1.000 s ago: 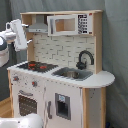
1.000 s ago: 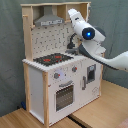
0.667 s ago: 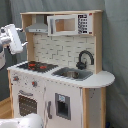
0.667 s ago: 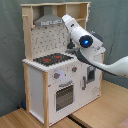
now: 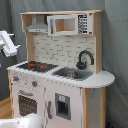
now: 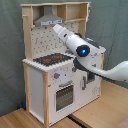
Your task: Play with the kitchen
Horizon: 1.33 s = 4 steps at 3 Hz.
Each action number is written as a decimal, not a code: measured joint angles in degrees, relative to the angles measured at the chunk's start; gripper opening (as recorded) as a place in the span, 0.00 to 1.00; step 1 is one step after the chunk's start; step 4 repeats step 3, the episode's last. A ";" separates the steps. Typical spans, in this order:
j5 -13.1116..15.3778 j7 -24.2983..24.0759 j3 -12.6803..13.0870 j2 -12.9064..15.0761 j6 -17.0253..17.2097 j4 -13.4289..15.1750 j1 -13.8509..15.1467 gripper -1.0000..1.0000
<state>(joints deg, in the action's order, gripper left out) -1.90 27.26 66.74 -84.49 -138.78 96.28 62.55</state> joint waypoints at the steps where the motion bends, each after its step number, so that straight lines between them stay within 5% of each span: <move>1: 0.77 4.45 2.49 -0.19 -2.49 0.00 -0.07 1.00; 2: 0.78 8.97 4.92 -0.30 -4.44 0.01 -1.77 1.00; 3: 0.78 9.00 6.23 -0.31 -4.29 2.39 -6.87 1.00; 4: 0.78 9.00 6.23 -0.31 -4.29 2.39 -6.87 1.00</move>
